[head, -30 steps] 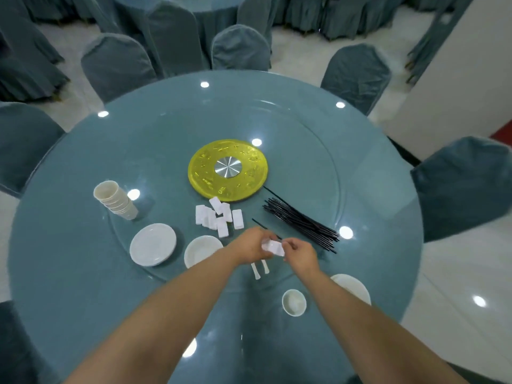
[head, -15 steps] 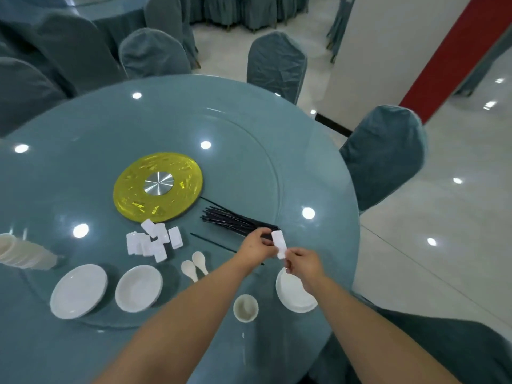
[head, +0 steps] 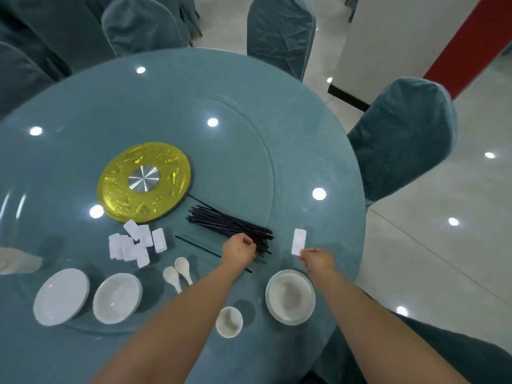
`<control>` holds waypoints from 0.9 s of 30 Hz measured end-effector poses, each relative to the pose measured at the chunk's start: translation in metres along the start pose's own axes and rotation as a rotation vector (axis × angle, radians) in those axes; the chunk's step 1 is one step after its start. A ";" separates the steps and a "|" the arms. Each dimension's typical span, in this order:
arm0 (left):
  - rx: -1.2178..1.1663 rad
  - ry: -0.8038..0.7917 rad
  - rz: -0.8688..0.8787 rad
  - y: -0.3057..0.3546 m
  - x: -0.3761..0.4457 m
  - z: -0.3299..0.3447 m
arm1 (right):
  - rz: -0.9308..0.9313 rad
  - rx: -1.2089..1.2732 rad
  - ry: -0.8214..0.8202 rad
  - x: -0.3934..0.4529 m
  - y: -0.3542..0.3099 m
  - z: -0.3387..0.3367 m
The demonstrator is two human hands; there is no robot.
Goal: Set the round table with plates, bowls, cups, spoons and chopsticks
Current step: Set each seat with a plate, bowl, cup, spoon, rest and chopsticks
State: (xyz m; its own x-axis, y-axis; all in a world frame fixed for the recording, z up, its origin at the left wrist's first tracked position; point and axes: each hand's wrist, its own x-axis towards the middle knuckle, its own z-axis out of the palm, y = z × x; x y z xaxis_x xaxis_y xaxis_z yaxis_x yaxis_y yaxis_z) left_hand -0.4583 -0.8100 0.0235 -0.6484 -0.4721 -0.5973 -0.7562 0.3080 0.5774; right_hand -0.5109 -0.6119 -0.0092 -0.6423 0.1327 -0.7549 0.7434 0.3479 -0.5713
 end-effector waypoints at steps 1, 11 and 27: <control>0.085 0.026 0.007 -0.007 0.003 -0.005 | 0.000 -0.025 -0.012 0.005 0.000 -0.001; 0.695 -0.132 0.390 -0.071 0.031 -0.037 | 0.058 -0.180 -0.008 0.044 0.006 0.018; 1.004 -0.076 0.640 -0.079 0.050 -0.046 | 0.022 -0.243 0.109 0.049 0.006 0.022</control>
State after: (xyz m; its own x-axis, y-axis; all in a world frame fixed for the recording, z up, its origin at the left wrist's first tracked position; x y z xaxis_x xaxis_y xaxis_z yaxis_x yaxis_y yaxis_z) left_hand -0.4275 -0.8964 -0.0261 -0.9108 0.0424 -0.4106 -0.0030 0.9940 0.1092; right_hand -0.5342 -0.6236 -0.0564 -0.6525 0.2376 -0.7195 0.6994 0.5543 -0.4512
